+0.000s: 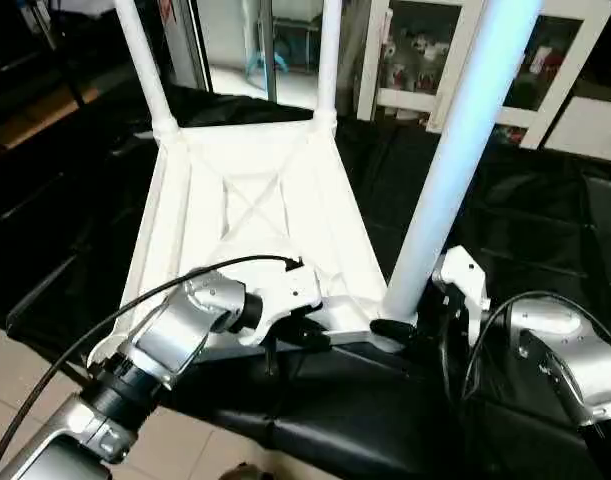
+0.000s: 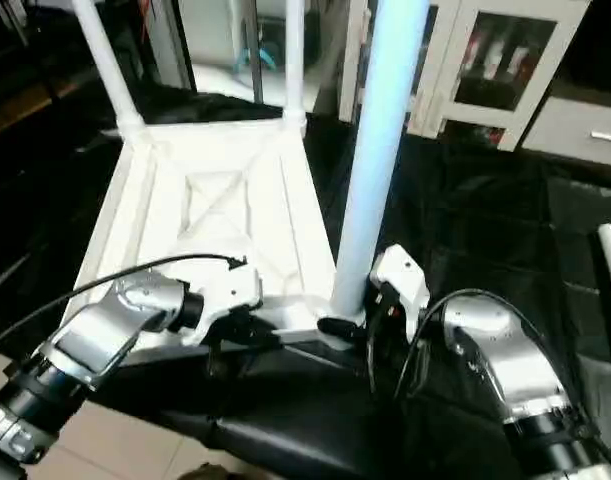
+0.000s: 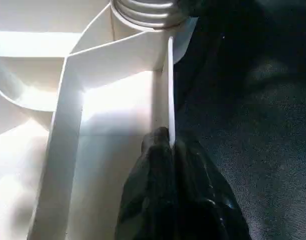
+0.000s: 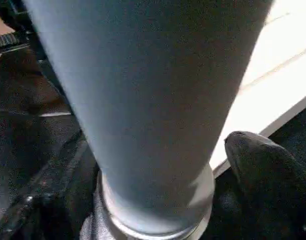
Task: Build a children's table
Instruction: Rotate leg to tighten
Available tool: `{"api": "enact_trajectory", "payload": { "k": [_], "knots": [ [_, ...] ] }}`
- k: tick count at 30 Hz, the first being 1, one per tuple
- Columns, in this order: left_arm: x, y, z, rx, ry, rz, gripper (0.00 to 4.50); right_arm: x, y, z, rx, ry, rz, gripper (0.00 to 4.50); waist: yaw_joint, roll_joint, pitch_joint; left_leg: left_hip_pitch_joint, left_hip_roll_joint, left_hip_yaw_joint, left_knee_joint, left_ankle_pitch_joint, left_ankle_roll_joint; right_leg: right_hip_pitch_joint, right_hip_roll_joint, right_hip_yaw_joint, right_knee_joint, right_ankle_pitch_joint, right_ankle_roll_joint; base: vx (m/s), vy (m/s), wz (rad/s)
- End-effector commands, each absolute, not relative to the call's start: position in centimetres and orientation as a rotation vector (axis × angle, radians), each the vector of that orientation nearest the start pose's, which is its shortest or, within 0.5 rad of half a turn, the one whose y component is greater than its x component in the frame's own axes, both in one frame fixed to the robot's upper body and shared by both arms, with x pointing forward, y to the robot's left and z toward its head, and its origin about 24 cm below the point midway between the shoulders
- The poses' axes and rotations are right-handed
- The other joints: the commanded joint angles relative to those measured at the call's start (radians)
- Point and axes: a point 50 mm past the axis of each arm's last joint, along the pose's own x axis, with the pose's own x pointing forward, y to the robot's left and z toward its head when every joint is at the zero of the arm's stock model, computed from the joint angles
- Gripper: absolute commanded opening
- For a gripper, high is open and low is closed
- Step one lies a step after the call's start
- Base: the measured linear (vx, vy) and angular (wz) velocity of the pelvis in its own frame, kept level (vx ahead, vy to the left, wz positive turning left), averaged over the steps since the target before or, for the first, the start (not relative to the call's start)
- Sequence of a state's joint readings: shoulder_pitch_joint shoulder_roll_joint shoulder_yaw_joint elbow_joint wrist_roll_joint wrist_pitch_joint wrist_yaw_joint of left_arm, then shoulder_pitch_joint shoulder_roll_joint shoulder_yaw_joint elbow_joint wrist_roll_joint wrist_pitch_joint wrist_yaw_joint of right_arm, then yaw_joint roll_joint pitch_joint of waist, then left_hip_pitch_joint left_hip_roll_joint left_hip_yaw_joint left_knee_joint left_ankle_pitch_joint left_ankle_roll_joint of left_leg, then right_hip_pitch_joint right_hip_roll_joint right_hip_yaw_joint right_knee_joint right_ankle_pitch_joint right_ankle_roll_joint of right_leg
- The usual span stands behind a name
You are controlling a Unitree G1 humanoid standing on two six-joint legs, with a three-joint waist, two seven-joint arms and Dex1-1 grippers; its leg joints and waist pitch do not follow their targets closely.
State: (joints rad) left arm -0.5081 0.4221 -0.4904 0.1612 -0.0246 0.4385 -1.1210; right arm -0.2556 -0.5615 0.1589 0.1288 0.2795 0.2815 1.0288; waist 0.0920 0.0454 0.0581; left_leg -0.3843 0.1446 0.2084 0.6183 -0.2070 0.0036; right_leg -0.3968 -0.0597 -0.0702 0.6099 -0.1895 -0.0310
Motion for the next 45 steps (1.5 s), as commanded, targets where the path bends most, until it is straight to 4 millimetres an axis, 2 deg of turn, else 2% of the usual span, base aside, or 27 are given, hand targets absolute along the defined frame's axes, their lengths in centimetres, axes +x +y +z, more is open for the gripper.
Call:
{"api": "enact_trajectory", "payload": {
  "k": [1, 10, 13, 14, 21, 23, 26, 27, 28, 29, 31, 32, 34, 35, 36, 37, 40, 41, 43, 45],
  "knots": [
    [27.3, 8.7, 5.7, 0.475, 0.561, -1.493, 0.00, 26.7, -18.4, 6.3, -0.180, 0.366, 1.115, 3.82, -0.004, -0.005, -0.068, 0.026, 0.104, -0.057, -0.079, -0.161, 0.046, 0.045, -0.113, 0.065, -0.074, -0.169, -0.218, 0.000, 0.000, 0.00],
    [27.3, 9.0, 5.6, 0.477, 0.573, -1.484, 0.00, 26.6, -18.7, 6.3, -0.188, 0.378, 1.119, 3.00, -0.004, -0.008, -0.069, 0.024, 0.102, -0.056, -0.075, -0.140, 0.057, 0.046, -0.113, 0.064, -0.074, -0.167, -0.218, 0.000, 0.000, 0.00],
    [27.3, 9.0, 5.6, 0.475, 0.573, -1.483, 0.00, 26.7, -18.7, 6.3, -0.194, 0.381, 1.122, 2.85, -0.004, -0.008, -0.069, 0.024, 0.102, -0.056, -0.074, -0.136, 0.061, 0.046, -0.112, 0.063, -0.073, -0.164, -0.219, 0.000, 0.000, 0.00],
    [27.3, 9.0, 5.6, 0.475, 0.573, -1.483, 0.00, 26.7, -18.7, 6.3, -0.195, 0.382, 1.124, 2.78, -0.005, -0.011, -0.069, 0.024, 0.102, -0.056, -0.074, -0.133, 0.062, 0.046, -0.112, 0.063, -0.073, -0.163, -0.219, 0.000, 0.000, 0.00],
    [27.3, 9.0, 5.6, 0.469, 0.576, -1.476, 0.00, 26.8, -18.4, 6.2, -0.188, 0.374, 1.115, 2.72, -0.004, -0.009, -0.070, 0.024, 0.101, -0.055, -0.072, -0.126, 0.065, 0.046, -0.112, 0.063, -0.072, -0.159, -0.220, 0.000, 0.000, 0.00],
    [27.6, 8.8, 5.5, 0.452, 0.562, -1.445, 0.00, 27.3, -18.4, 5.9, -0.182, 0.369, 1.047, 2.72, -0.006, -0.010, -0.070, 0.023, 0.101, -0.055, -0.072, -0.122, 0.066, 0.046, -0.112, 0.063, -0.072, -0.156, -0.222, 0.000, 0.000, 0.00],
    [28.5, 8.3, 5.5, 0.421, 0.528, -1.375, 0.00, 28.3, -18.4, 5.2, -0.188, 0.363, 0.905, 2.72, -0.010, -0.009, -0.066, 0.025, 0.099, -0.055, -0.074, -0.155, 0.051, 0.042, -0.111, 0.062, -0.078, -0.209, -0.217, 0.000, 0.000, 0.00],
    [29.4, 7.7, 5.5, 0.384, 0.498, -1.298, 0.00, 29.1, -18.3, 4.6, -0.170, 0.353, 0.777, 2.72, -0.020, -0.010, -0.059, 0.026, 0.095, -0.058, -0.077, -0.219, 0.024, 0.042, -0.112, 0.059, -0.090, -0.319, -0.199, 0.000, 0.000, 0.00],
    [29.5, 7.7, 5.5, 0.379, 0.495, -1.290, 0.00, 29.2, -18.2, 4.5, -0.167, 0.351, 0.765, 2.72, -0.020, -0.010, -0.059, 0.026, 0.095, -0.058, -0.077, -0.219, 0.024, 0.042, -0.112, 0.059, -0.090, -0.319, -0.199, 0.000, 0.000, 0.00],
    [30.3, 7.1, 5.5, 0.346, 0.475, -1.219, 0.00, 29.7, -17.8, 4.3, -0.132, 0.332, 0.680, 2.72, -0.031, -0.012, -0.058, 0.034, 0.094, -0.062, -0.080, -0.263, -0.006, 0.038, -0.112, 0.057, -0.099, -0.388, -0.177, 0.000, 0.000, 0.00],
    [30.9, 6.8, 5.6, 0.331, 0.462, -1.170, 0.00, 29.9, -17.5, 4.1, -0.112, 0.318, 0.629, 2.71, -0.043, -0.012, -0.056, 0.035, 0.094, -0.064, -0.084, -0.296, -0.020, 0.036, -0.111, 0.058, -0.103, -0.406, -0.165, 0.000, 0.000, 0.00],
    [31.7, 6.4, 5.7, 0.319, 0.441, -1.107, 0.00, 30.4, -17.1, 3.8, -0.110, 0.305, 0.536, 2.70, -0.047, -0.011, -0.057, 0.035, 0.094, -0.067, -0.086, -0.310, -0.025, 0.037, -0.112, 0.058, -0.102, -0.408, -0.160, 0.000, 0.000, 0.00],
    [32.2, 6.0, 5.8, 0.315, 0.429, -1.065, 0.00, 30.8, -16.8, 3.6, -0.114, 0.298, 0.466, 2.70, -0.054, -0.012, -0.055, 0.042, 0.088, -0.064, -0.084, -0.341, -0.031, 0.031, -0.112, 0.058, -0.111, -0.442, -0.149, 0.000, 0.000, 0.00],
    [32.6, 5.7, 5.9, 0.317, 0.419, -1.032, 0.00, 31.2, -16.7, 3.4, -0.102, 0.301, 0.391, 2.70, -0.058, -0.013, -0.056, 0.040, 0.087, -0.064, -0.083, -0.335, -0.029, 0.031, -0.115, 0.060, -0.113, -0.452, -0.144, 0.000, 0.000, 0.00],
    [33.2, 5.1, 5.9, 0.324, 0.409, -0.993, 0.00, 31.7, -16.3, 2.9, -0.103, 0.308, 0.278, 2.70, -0.059, -0.013, -0.056, 0.040, 0.087, -0.066, -0.084, -0.333, -0.030, 0.031, -0.115, 0.060, -0.112, -0.452, -0.144, 0.000, 0.000, 0.00],
    [33.3, 5.0, 5.9, 0.328, 0.406, -0.985, 0.00, 31.8, -16.2, 2.8, -0.103, 0.310, 0.256, 2.70, -0.064, -0.013, -0.057, 0.039, 0.086, -0.066, -0.084, -0.324, -0.031, 0.031, -0.113, 0.059, -0.112, -0.452, -0.141, 0.000, 0.000, 0.00],
    [33.8, 4.0, 6.0, 0.346, 0.392, -0.948, 0.00, 32.4, -15.7, 2.3, -0.120, 0.314, 0.109, 2.70, -0.062, -0.011, -0.061, 0.035, 0.088, -0.064, -0.086, -0.283, -0.025, 0.035, -0.115, 0.063, -0.108, -0.376, -0.150, 0.000, 0.000, 0.00],
    [34.0, 3.5, 6.1, 0.351, 0.384, -0.939, 0.00, 32.6, -15.4, 2.1, -0.122, 0.324, 0.035, 2.70, -0.061, -0.011, -0.064, 0.034, 0.090, -0.063, -0.087, -0.263, -0.023, 0.036, -0.113, 0.064, -0.101, -0.324, -0.163, 0.000, 0.000, 0.00],
    [34.1, 3.3, 6.1, 0.353, 0.379, -0.933, 0.00, 32.6, -15.2, 2.0, -0.121, 0.330, 0.000, 2.70, -0.058, -0.011, -0.067, 0.032, 0.090, -0.060, -0.086, -0.230, -0.011, 0.041, -0.114, 0.065, -0.093, -0.254, -0.183, 0.000, 0.000, 0.00],
    [34.2, 2.5, 6.2, 0.368, 0.360, -0.926, 0.00, 33.0, -14.6, 2.0, -0.137, 0.320, -0.068, 2.70, -0.056, -0.014, -0.068, 0.031, 0.088, -0.056, -0.083, -0.194, 0.006, 0.042, -0.115, 0.066, -0.089, -0.212, -0.198, 0.000, 0.000, 0.00]
  ]
}}
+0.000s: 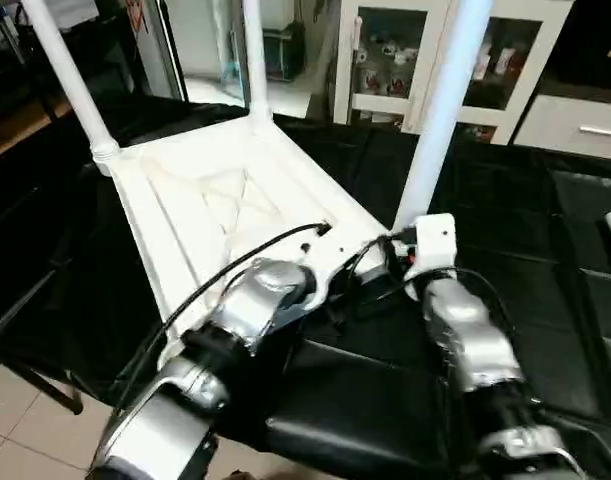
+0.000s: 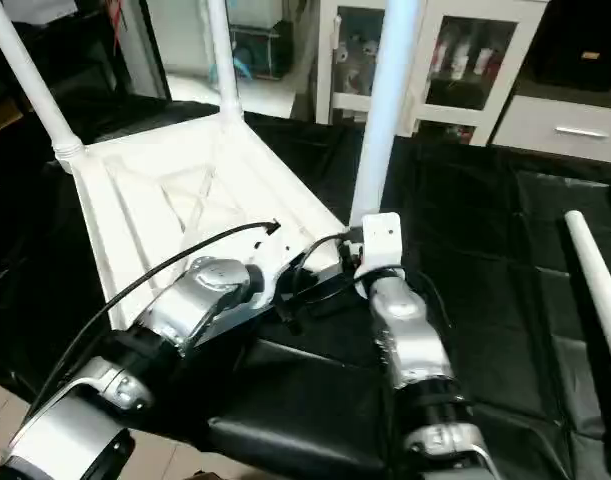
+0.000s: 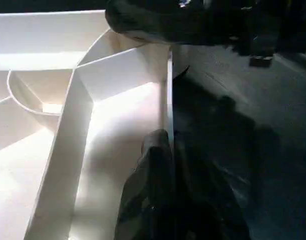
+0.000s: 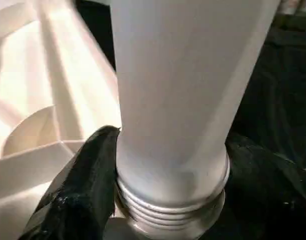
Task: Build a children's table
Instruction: Rotate leg to tighten
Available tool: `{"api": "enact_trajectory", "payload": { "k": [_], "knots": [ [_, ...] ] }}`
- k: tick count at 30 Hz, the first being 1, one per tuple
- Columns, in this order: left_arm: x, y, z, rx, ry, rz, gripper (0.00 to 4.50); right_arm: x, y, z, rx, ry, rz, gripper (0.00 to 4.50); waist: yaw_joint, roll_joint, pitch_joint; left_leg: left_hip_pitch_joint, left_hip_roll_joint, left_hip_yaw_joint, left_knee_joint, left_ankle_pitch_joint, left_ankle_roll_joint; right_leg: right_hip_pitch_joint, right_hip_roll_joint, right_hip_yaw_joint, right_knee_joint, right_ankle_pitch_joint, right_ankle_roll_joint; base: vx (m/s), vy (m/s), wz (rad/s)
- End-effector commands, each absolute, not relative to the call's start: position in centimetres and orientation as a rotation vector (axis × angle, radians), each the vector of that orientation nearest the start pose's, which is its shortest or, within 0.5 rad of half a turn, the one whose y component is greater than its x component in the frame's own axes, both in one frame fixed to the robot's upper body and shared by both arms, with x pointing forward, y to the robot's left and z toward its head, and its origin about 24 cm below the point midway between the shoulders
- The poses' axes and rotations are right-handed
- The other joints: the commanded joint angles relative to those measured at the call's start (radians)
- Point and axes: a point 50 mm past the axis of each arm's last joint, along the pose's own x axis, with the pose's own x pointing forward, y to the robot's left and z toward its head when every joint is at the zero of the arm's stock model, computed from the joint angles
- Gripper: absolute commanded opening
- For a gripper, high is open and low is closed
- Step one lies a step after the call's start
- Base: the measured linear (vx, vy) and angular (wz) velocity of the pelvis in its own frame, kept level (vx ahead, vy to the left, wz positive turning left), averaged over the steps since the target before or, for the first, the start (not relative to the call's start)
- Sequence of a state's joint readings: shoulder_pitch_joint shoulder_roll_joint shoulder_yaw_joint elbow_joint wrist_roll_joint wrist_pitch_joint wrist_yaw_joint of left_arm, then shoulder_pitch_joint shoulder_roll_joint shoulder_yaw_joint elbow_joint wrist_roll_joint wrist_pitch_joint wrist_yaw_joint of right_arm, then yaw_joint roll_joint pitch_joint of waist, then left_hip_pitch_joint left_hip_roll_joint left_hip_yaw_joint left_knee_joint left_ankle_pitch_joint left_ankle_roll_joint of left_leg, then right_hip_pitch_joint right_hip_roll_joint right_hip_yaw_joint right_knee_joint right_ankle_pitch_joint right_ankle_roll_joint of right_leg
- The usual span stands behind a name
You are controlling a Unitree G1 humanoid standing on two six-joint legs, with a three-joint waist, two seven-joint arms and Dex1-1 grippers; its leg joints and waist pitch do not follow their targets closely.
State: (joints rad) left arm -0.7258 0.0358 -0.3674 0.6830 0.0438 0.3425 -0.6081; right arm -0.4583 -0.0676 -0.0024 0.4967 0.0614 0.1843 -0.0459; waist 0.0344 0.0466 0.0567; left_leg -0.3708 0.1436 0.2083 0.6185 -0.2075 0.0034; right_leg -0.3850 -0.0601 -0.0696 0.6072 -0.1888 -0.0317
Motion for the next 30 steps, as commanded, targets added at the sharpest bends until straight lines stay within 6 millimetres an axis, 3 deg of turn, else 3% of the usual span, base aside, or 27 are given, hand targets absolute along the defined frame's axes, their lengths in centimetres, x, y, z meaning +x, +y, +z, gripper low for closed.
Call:
{"api": "enact_trajectory", "payload": {
  "k": [1, 6, 7, 13, 18, 19, 20, 22, 23, 24, 25, 26, 28, 30],
  "knots": [
    [34.2, 2.5, 6.2, 0.370, 0.357, -0.929, 0.00, 33.1, -14.4, 2.1, -0.131, 0.314, -0.065, 2.70, 0.001, -0.014, -0.067, 0.016, 0.088, -0.055, -0.082, -0.187, 0.010, 0.032, -0.115, 0.065, -0.086, -0.210, -0.201, 0.000, 0.000, 0.00],
    [34.1, 2.8, 5.8, 0.379, 0.360, -0.939, 0.00, 33.5, -13.5, 2.9, -0.091, 0.256, -0.002, 2.70, 0.004, -0.016, -0.063, 0.016, 0.092, -0.055, -0.085, -0.196, 0.024, 0.034, -0.116, 0.065, -0.089, -0.240, -0.192, 0.000, 0.000, 0.00],
    [34.1, 2.9, 5.7, 0.381, 0.360, -0.940, 0.00, 33.6, -13.4, 3.0, -0.079, 0.247, 0.012, 3.26, 0.003, -0.014, -0.062, 0.017, 0.092, -0.056, -0.087, -0.214, 0.020, 0.033, -0.115, 0.064, -0.091, -0.263, -0.187, 0.000, 0.000, 0.00],
    [34.1, 3.0, 5.6, 0.392, 0.343, -0.962, 0.00, 33.4, -14.0, 4.3, -0.073, 0.172, -0.009, 3.81, 0.001, -0.015, -0.059, 0.020, 0.094, -0.056, -0.091, -0.242, 0.008, 0.029, -0.113, 0.067, -0.095, -0.291, -0.174, 0.000, 0.000, 0.00],
    [34.1, 2.9, 5.7, 0.397, 0.328, -0.972, 0.00, 32.0, -14.5, 4.9, -0.101, 0.149, 0.036, 4.17, 0.006, -0.020, -0.058, 0.019, 0.096, -0.057, -0.093, -0.234, 0.019, 0.030, -0.115, 0.070, -0.096, -0.302, -0.158, 0.000, 0.000, 0.00],
    [34.1, 2.7, 5.7, 0.391, 0.317, -0.978, 0.00, 30.8, -14.9, 4.9, -0.105, 0.157, 0.063, 4.17, 0.008, -0.017, -0.055, 0.019, 0.095, -0.055, -0.094, -0.239, 0.023, 0.029, -0.112, 0.069, -0.104, -0.319, -0.146, 0.000, 0.000, 0.00],
    [34.1, 2.5, 5.7, 0.387, 0.309, -0.989, 0.00, 29.7, -15.2, 4.7, -0.113, 0.164, 0.087, 4.17, 0.010, -0.020, -0.056, 0.021, 0.096, -0.057, -0.094, -0.238, 0.024, 0.029, -0.113, 0.072, -0.101, -0.309, -0.144, 0.000, 0.000, 0.00],
    [34.0, 2.3, 5.7, 0.384, 0.298, -0.996, 0.00, 28.7, -15.2, 4.7, -0.118, 0.169, 0.118, 4.17, 0.008, -0.013, -0.055, 0.017, 0.097, -0.059, -0.097, -0.243, 0.025, 0.031, -0.114, 0.071, -0.102, -0.314, -0.147, 0.000, 0.000, 0.00],
    [34.0, 2.2, 5.8, 0.385, 0.277, -1.001, 0.00, 27.9, -15.2, 4.8, -0.116, 0.169, 0.142, 4.17, 0.007, -0.018, -0.053, 0.017, 0.096, -0.060, -0.097, -0.261, 0.026, 0.031, -0.115, 0.071, -0.106, -0.342, -0.140, 0.000, 0.000, 0.00],
    [34.0, 2.1, 5.9, 0.386, 0.265, -1.003, 0.00, 27.6, -15.2, 4.9, -0.114, 0.167, 0.149, 4.17, 0.007, -0.012, -0.052, 0.017, 0.095, -0.061, -0.098, -0.269, 0.026, 0.031, -0.117, 0.071, -0.108, -0.359, -0.138, 0.000, 0.000, 0.00],
    [34.1, 2.0, 6.1, 0.386, 0.244, -1.000, 0.00, 27.3, -15.1, 5.1, -0.107, 0.164, 0.164, 4.17, 0.005, -0.016, -0.052, 0.017, 0.093, -0.061, -0.097, -0.280, 0.028, 0.030, -0.117, 0.069, -0.114, -0.399, -0.126, 0.000, 0.000, 0.00],
    [34.2, 1.9, 6.3, 0.358, 0.226, -0.999, 0.44, 27.0, -15.1, 5.3, -0.103, 0.155, 0.177, 4.25, 0.006, -0.008, -0.052, 0.019, 0.092, -0.063, -0.097, -0.277, 0.030, 0.029, -0.118, 0.069, -0.117, -0.420, -0.117, 0.000, 0.000, 0.00],
    [34.3, 1.8, 6.6, 0.291, 0.233, -0.995, 0.55, 26.6, -15.1, 5.8, -0.106, 0.144, 0.181, 4.25, 0.003, -0.012, -0.050, 0.022, 0.092, -0.062, -0.099, -0.281, 0.031, 0.025, -0.115, 0.067, -0.123, -0.450, -0.108, 0.000, 0.000, 0.00],
    [34.4, 1.9, 7.2, 0.236, 0.221, -0.996, 0.62, 26.5, -15.3, 6.1, -0.097, 0.139, 0.182, 4.25, 0.007, -0.007, -0.054, 0.023, 0.094, -0.062, -0.097, -0.269, 0.033, 0.023, -0.117, 0.068, -0.123, -0.440, -0.118, 0.000, 0.000, 0.00]
  ]
}}
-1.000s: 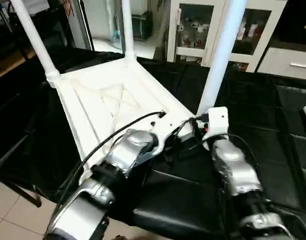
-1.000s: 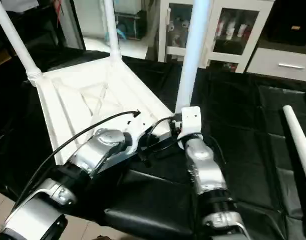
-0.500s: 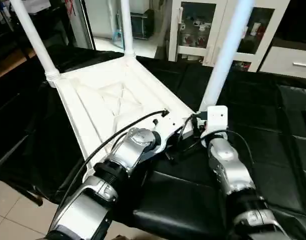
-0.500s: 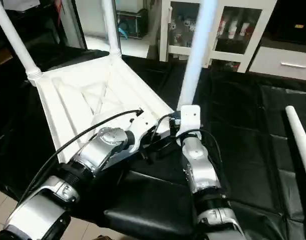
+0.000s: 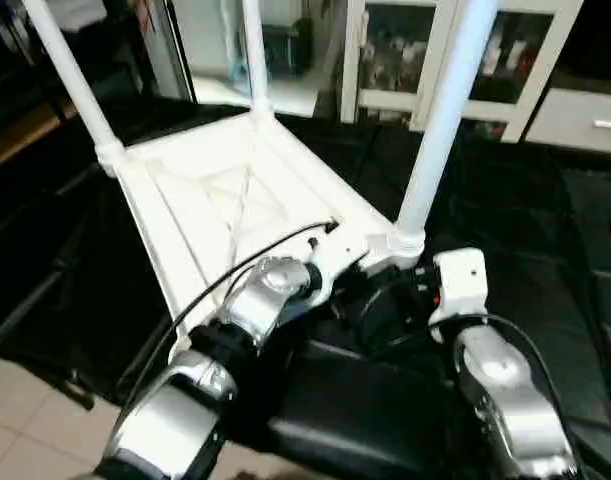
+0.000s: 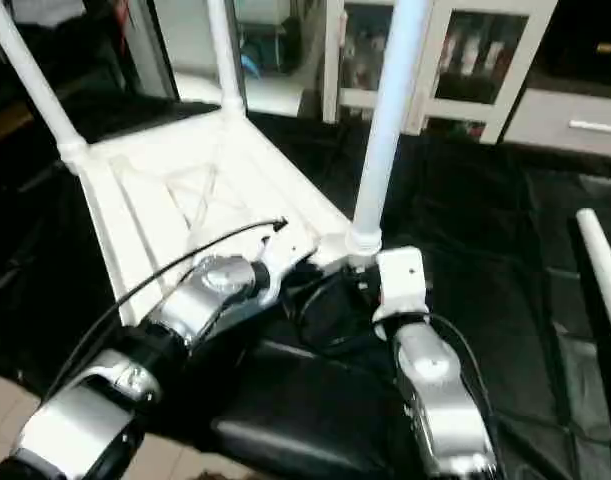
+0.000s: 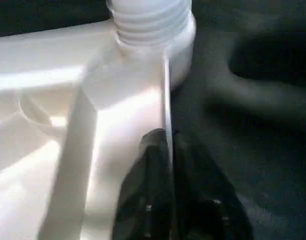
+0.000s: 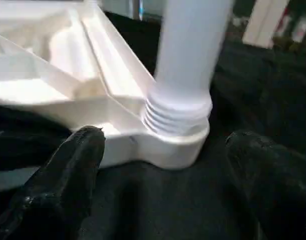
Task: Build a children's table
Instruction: Rotate leg to tighten, then rotate table base
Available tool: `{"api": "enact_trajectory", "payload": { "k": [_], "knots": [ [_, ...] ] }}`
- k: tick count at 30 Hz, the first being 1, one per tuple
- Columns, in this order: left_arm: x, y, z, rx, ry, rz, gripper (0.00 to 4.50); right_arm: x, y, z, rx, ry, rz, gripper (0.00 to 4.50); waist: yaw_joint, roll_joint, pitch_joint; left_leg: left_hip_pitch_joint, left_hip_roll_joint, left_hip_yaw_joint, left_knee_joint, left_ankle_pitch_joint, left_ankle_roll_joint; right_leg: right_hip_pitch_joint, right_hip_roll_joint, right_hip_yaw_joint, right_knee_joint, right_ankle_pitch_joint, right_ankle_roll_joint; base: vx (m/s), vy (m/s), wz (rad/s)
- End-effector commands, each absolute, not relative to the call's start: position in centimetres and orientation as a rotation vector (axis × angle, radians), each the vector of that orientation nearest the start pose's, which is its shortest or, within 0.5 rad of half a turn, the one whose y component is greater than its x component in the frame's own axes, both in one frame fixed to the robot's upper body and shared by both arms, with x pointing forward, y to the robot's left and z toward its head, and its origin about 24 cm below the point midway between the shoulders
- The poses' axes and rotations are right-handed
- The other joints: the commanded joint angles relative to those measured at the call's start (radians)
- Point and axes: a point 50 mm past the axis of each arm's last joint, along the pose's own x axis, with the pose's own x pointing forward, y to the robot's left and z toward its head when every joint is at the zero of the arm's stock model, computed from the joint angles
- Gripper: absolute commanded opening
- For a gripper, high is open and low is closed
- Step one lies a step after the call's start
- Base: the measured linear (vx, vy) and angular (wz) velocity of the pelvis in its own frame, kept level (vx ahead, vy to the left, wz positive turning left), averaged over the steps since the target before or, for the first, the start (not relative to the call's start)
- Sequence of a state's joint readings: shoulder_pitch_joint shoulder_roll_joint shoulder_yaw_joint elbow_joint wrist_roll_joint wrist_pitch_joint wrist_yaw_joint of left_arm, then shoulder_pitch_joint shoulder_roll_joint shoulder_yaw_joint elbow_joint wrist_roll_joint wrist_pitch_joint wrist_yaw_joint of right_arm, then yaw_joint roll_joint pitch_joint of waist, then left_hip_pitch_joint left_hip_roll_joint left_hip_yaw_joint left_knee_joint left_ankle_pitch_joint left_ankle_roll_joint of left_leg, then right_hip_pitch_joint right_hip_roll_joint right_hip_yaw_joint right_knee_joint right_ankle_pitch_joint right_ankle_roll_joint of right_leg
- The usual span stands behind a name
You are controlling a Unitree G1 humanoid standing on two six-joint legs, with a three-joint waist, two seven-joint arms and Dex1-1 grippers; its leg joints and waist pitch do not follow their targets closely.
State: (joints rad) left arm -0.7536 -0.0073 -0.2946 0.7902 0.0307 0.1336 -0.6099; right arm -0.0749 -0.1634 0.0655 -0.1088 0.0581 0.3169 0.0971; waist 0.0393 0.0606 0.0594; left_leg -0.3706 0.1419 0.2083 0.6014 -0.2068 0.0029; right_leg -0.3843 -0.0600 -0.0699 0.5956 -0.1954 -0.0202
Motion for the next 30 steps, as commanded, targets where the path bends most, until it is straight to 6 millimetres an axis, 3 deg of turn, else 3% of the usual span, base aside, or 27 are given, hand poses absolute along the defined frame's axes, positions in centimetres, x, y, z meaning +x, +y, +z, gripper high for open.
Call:
{"api": "enact_trajectory", "payload": {
  "k": [1, 3, 4, 5, 6, 7, 9, 10, 11, 12, 14, 16, 17, 19, 20, 22, 24, 27, 30],
  "knots": [
    [34.5, 1.9, 7.5, 0.209, 0.206, -0.995, 0.92, 26.5, -15.5, 6.2, -0.094, 0.137, 0.175, 4.25, 0.001, -0.017, -0.055, 0.018, 0.099, -0.064, -0.084, -0.263, 0.030, 0.024, -0.115, 0.067, -0.107, -0.392, -0.138, 0.000, 0.000, 0.00],
    [34.6, 2.2, 8.1, 0.187, 0.171, -0.996, 1.00, 26.3, -15.7, 6.4, -0.084, 0.140, 0.169, 4.25, -0.001, -0.025, -0.061, 0.013, 0.104, -0.065, -0.087, -0.231, 0.034, 0.030, -0.112, 0.067, -0.090, -0.262, -0.166, 0.000, 0.000, 0.00],
    [34.6, 2.2, 8.1, 0.187, 0.171, -0.996, 1.04, 26.3, -15.7, 6.4, -0.084, 0.140, 0.169, 4.25, -0.001, -0.025, -0.061, 0.013, 0.104, -0.065, -0.087, -0.231, 0.034, 0.030, -0.112, 0.067, -0.090, -0.262, -0.166, 0.000, 0.000, 0.00],
    [34.7, 2.4, 8.6, 0.179, 0.137, -0.978, 1.17, 26.3, -15.7, 6.4, -0.084, 0.142, 0.171, 4.25, -0.002, -0.021, -0.068, 0.009, 0.100, -0.062, -0.080, -0.167, 0.053, 0.036, -0.115, 0.067, -0.075, -0.139, -0.198, 0.052, 0.011, 0.00],
    [34.9, 3.0, 9.1, 0.180, 0.084, -0.939, 1.34, 26.3, -15.6, 6.4, -0.081, 0.144, 0.178, 4.25, 0.000, -0.020, -0.072, 0.010, 0.099, -0.061, -0.076, -0.143, 0.065, 0.038, -0.115, 0.067, -0.070, -0.096, -0.207, 0.052, 0.011, 0.00],
    [35.0, 3.4, 9.5, 0.180, 0.056, -0.910, 1.34, 26.3, -15.6, 6.5, -0.078, 0.145, 0.183, 4.25, 0.001, -0.031, -0.078, 0.003, 0.098, -0.061, -0.067, -0.079, 0.095, 0.046, -0.120, 0.067, -0.056, -0.003, -0.228, 0.053, 0.002, 0.00],
    [35.2, 4.5, 9.9, 0.151, 0.039, -0.866, 1.34, 26.4, -15.6, 6.6, -0.071, 0.142, 0.195, 4.25, 0.002, -0.027, -0.087, -0.002, 0.094, -0.058, -0.054, 0.007, 0.147, 0.046, -0.118, 0.065, -0.039, 0.124, -0.244, 0.000, 0.000, 0.00],
    [35.3, 4.9, 10.0, 0.132, 0.040, -0.857, 1.34, 26.5, -15.6, 6.7, -0.069, 0.140, 0.201, 4.25, 0.006, -0.036, -0.089, -0.008, 0.093, -0.058, -0.049, 0.055, 0.181, 0.047, -0.120, 0.063, -0.029, 0.185, -0.252, 0.000, 0.000, 0.00],
    [35.1, 6.1, 10.4, 0.096, 0.033, -0.851, 1.34, 26.6, -15.4, 6.9, -0.071, 0.135, 0.224, 4.25, 0.008, -0.039, -0.086, -0.008, 0.093, -0.055, -0.047, 0.060, 0.202, 0.042, -0.120, 0.060, -0.030, 0.183, -0.255, 0.000, 0.000, 0.00],
    [35.0, 6.5, 10.5, 0.088, 0.031, -0.850, 1.34, 26.7, -15.4, 7.0, -0.070, 0.134, 0.232, 4.25, 0.009, -0.036, -0.084, -0.009, 0.095, -0.056, -0.048, 0.049, 0.203, 0.043, -0.122, 0.060, -0.029, 0.162, -0.260, 0.000, 0.000, 0.00],
    [34.2, 8.9, 10.9, 0.082, 0.032, -0.868, 1.34, 26.9, -15.0, 7.4, -0.073, 0.124, 0.312, 4.25, 0.012, -0.033, -0.076, -0.002, 0.101, -0.054, -0.053, -0.021, 0.179, 0.036, -0.118, 0.059, -0.042, 0.010, -0.249, 0.000, 0.000, 0.00],
    [33.8, 9.6, 11.0, 0.088, 0.034, -0.878, 1.34, 26.9, -14.9, 7.5, -0.076, 0.121, 0.338, 4.25, 0.009, -0.030, -0.070, 0.001, 0.100, -0.052, -0.058, -0.056, 0.156, 0.029, -0.109, 0.058, -0.053, -0.068, -0.235, 0.000, 0.000, 0.00],
    [32.5, 11.9, 11.0, 0.115, 0.064, -0.913, 1.34, 26.9, -14.5, 7.9, -0.065, 0.126, 0.431, 4.25, 0.014, -0.030, -0.069, 0.008, 0.105, -0.055, -0.063, -0.094, 0.112, 0.031, -0.112, 0.061, -0.052, -0.129, -0.223, 0.000, 0.000, 0.00],
    [31.3, 13.7, 11.1, 0.141, 0.090, -0.943, 1.34, 26.8, -14.3, 8.2, -0.064, 0.128, 0.508, 4.25, 0.013, -0.024, -0.066, 0.007, 0.109, -0.059, -0.071, -0.123, 0.079, 0.030, -0.109, 0.062, -0.049, -0.161, -0.206, 0.000, 0.000, 0.00],
    [30.5, 15.3, 11.2, 0.159, 0.118, -0.945, 1.34, 26.7, -14.2, 8.5, -0.065, 0.130, 0.575, 4.25, 0.007, -0.027, -0.060, 0.017, 0.104, -0.051, -0.074, -0.149, 0.061, 0.018, -0.098, 0.063, -0.056, -0.175, -0.201, 0.000, 0.000, 0.00],
    [29.6, 18.4, 11.7, 0.224, 0.145, -0.894, 1.34, 26.3, -14.3, 9.0, -0.118, 0.128, 0.695, 4.25, 0.010, -0.023, -0.060, 0.011, 0.105, -0.054, -0.076, -0.147, 0.047, 0.025, -0.101, 0.066, -0.052, -0.163, -0.195, 0.000, 0.000, 0.00],
    [29.1, 21.9, 12.3, 0.300, 0.188, -0.787, 1.34, 26.0, -14.6, 9.1, -0.149, 0.143, 0.778, 4.25, 0.014, -0.024, -0.057, 0.020, 0.099, -0.051, -0.074, -0.185, 0.028, 0.018, -0.100, 0.068, -0.057, -0.197, -0.190, 0.000, 0.000, 0.00],
    [28.1, 25.2, 12.9, 0.342, 0.261, -0.699, 1.34, 25.7, -15.0, 9.1, -0.171, 0.170, 0.846, 4.25, 0.021, -0.026, -0.055, 0.024, 0.099, -0.054, -0.078, -0.227, 0.002, 0.016, -0.102, 0.070, -0.059, -0.251, -0.178, 0.000, 0.000, 0.00],
    [27.4, 27.5, 12.7, 0.363, 0.328, -0.634, 1.34, 25.6, -15.1, 9.0, -0.189, 0.185, 0.877, 4.25, 0.020, -0.026, -0.056, 0.026, 0.100, -0.057, -0.081, -0.231, -0.014, 0.014, -0.101, 0.071, -0.057, -0.240, -0.175, 0.000, 0.000, 0.00]
  ]
}}
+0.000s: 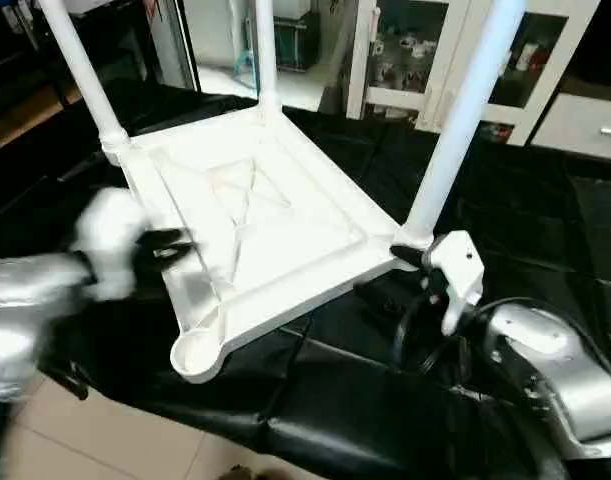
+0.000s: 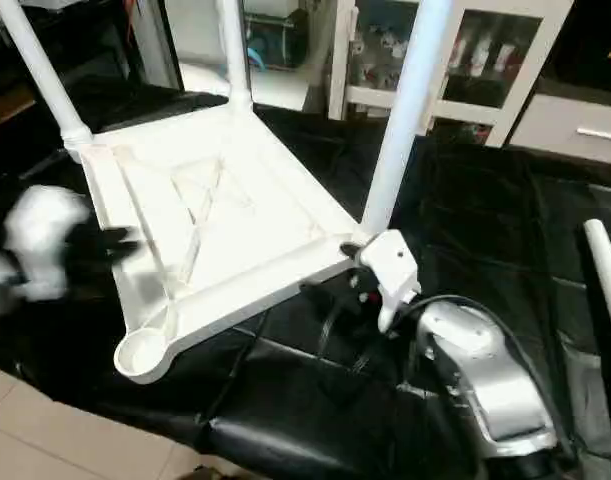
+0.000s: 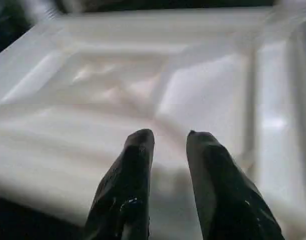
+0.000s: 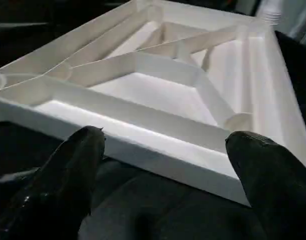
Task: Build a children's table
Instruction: Rotate table base
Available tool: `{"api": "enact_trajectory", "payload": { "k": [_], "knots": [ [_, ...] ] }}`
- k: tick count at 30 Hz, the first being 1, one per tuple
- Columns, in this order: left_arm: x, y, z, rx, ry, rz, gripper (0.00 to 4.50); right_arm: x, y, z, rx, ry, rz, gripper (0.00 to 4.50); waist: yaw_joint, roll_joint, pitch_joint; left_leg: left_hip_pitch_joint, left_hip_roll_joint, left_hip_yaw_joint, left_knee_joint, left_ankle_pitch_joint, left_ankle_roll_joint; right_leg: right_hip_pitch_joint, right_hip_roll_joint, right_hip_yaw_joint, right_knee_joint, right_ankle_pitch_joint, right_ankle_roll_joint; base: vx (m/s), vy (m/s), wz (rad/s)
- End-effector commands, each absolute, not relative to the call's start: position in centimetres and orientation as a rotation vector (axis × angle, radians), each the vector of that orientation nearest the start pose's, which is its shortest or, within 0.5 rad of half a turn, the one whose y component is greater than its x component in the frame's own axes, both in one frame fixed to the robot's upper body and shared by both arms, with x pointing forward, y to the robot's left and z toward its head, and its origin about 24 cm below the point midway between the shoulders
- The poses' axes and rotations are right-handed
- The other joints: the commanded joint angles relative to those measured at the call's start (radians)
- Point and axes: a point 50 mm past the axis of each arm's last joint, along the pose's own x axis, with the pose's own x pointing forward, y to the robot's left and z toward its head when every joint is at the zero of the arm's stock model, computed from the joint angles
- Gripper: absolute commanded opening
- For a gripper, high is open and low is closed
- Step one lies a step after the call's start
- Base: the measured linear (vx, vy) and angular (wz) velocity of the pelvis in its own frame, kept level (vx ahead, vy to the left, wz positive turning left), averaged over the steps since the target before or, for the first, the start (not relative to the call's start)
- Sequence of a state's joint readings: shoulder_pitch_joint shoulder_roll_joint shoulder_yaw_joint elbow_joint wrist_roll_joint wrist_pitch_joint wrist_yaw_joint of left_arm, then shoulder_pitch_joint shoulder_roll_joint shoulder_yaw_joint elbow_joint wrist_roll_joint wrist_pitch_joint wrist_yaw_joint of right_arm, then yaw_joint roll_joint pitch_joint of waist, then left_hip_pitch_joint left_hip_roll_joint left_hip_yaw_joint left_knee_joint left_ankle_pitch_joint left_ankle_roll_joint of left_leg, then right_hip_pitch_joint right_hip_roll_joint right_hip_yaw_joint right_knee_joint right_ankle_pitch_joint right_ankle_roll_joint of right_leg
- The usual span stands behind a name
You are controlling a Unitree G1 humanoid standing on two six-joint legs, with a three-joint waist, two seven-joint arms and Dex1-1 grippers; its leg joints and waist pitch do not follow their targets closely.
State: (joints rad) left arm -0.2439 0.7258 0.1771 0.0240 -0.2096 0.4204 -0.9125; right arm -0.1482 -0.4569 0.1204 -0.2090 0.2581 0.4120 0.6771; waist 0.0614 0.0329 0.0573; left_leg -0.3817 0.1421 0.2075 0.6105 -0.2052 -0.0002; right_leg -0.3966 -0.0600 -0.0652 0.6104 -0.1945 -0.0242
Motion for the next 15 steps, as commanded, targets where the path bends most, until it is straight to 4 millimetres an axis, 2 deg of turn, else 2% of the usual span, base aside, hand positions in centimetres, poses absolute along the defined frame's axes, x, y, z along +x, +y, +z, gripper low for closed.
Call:
{"api": "enact_trajectory", "payload": {
  "k": [1, 4, 6, 9, 11, 14, 15],
  "knots": [
    [27.0, 28.5, 12.3, 0.389, 0.376, -0.598, 1.34, 25.6, -15.1, 8.9, -0.190, 0.188, 0.885, 4.25, 0.001, 0.002, -0.055, 0.039, 0.100, -0.055, -0.090, -0.236, -0.014, 0.023, -0.101, 0.067, -0.072, -0.226, -0.176, 0.000, 0.000, 0.00],
    [26.2, 29.9, 11.2, 0.448, 0.488, -0.555, 1.34, 25.6, -15.0, 8.9, -0.190, 0.193, 0.907, 4.25, -0.002, -0.002, -0.058, 0.031, 0.098, -0.057, -0.091, -0.221, -0.009, 0.029, -0.101, 0.068, -0.066, -0.193, -0.174, 0.000, 0.000, 0.00],
    [26.1, 30.1, 10.8, 0.456, 0.512, -0.549, 1.34, 25.6, -15.0, 8.9, -0.190, 0.193, 0.911, 4.25, -0.001, 0.001, -0.059, 0.035, 0.099, -0.056, -0.091, -0.214, -0.010, 0.028, -0.102, 0.068, -0.066, -0.174, -0.180, 0.000, 0.000, 0.00],
    [26.2, 28.5, 9.3, 0.407, 0.538, -0.597, 1.34, 25.6, -14.9, 9.0, -0.191, 0.189, 0.919, 4.25, 0.003, 0.001, -0.060, 0.038, 0.101, -0.056, -0.091, -0.224, -0.021, 0.028, -0.102, 0.067, -0.065, -0.148, -0.192, 0.000, 0.000, 0.00],
    [26.2, 27.8, 8.7, 0.404, 0.558, -0.627, 1.34, 25.6, -15.0, 9.0, -0.193, 0.188, 0.920, 4.25, 0.004, 0.004, -0.061, 0.036, 0.100, -0.056, -0.091, -0.228, -0.030, 0.030, -0.103, 0.067, -0.063, -0.129, -0.199, 0.000, 0.000, 0.00],
    [26.1, 26.4, 7.7, 0.399, 0.588, -0.688, 1.34, 25.5, -15.1, 9.1, -0.198, 0.184, 0.916, 4.25, 0.001, 0.000, -0.062, 0.032, 0.099, -0.057, -0.089, -0.228, -0.025, 0.036, -0.106, 0.069, -0.064, -0.127, -0.201, 0.000, 0.000, 0.00],
    [26.0, 26.3, 7.6, 0.395, 0.593, -0.696, 1.34, 25.4, -15.2, 9.1, -0.199, 0.183, 0.915, 4.25, 0.000, 0.002, -0.062, 0.032, 0.098, -0.057, -0.088, -0.227, -0.024, 0.036, -0.104, 0.068, -0.064, -0.129, -0.202, 0.000, 0.000, 0.00]
  ]
}}
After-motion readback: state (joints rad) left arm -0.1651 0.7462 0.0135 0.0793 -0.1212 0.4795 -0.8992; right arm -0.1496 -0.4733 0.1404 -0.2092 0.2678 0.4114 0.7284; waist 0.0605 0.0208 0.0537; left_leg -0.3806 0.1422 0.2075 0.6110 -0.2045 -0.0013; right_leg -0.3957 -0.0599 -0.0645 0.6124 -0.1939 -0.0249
